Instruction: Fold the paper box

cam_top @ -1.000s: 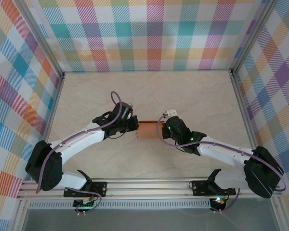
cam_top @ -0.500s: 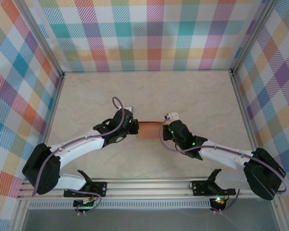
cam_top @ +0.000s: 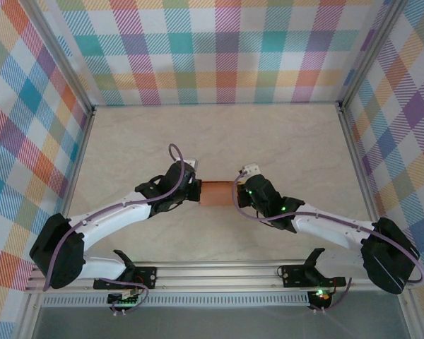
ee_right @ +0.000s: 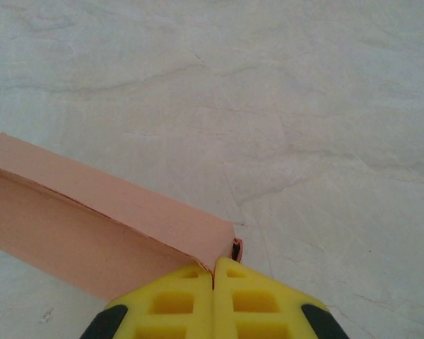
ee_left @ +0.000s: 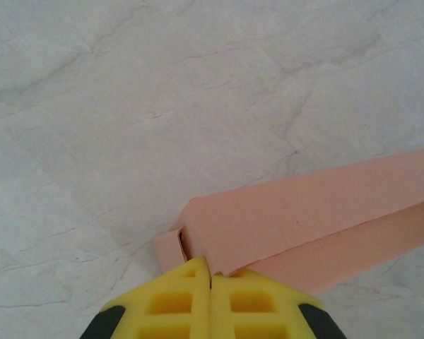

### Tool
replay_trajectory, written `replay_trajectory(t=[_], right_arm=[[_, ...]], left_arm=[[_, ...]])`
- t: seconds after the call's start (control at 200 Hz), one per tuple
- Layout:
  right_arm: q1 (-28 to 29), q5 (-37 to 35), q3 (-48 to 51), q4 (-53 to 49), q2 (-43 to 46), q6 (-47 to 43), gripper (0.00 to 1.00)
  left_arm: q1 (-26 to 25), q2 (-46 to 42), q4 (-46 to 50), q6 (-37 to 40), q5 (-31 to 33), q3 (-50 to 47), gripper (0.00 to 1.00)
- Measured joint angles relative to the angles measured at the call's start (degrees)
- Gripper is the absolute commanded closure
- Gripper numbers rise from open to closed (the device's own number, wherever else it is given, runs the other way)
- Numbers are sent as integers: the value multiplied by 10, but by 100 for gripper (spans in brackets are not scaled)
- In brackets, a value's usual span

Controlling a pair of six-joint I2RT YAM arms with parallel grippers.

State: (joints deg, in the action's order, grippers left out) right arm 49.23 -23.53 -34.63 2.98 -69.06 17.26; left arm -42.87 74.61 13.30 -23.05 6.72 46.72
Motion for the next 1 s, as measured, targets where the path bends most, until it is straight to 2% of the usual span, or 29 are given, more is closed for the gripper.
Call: replay_trajectory(t=[0.365, 0.755, 0.825, 0.91, 1.0], right_arm=[[3, 5, -3, -1, -2, 2, 100], [3, 6, 51, 101, 0, 1, 100], [3, 7, 52, 98, 3, 1, 90], [3, 10, 52, 85, 11, 0, 71], [3, 14, 53, 62, 25, -4, 57]], left_arm=[[-2, -9, 39, 35, 11, 8, 100], [-5, -21, -63, 6, 19, -56, 100], [-5, -21, -69, 3, 20, -58, 100], [-5, -21, -69, 3, 24, -58, 100], [-5, -21, -68, 3, 31, -58, 100]])
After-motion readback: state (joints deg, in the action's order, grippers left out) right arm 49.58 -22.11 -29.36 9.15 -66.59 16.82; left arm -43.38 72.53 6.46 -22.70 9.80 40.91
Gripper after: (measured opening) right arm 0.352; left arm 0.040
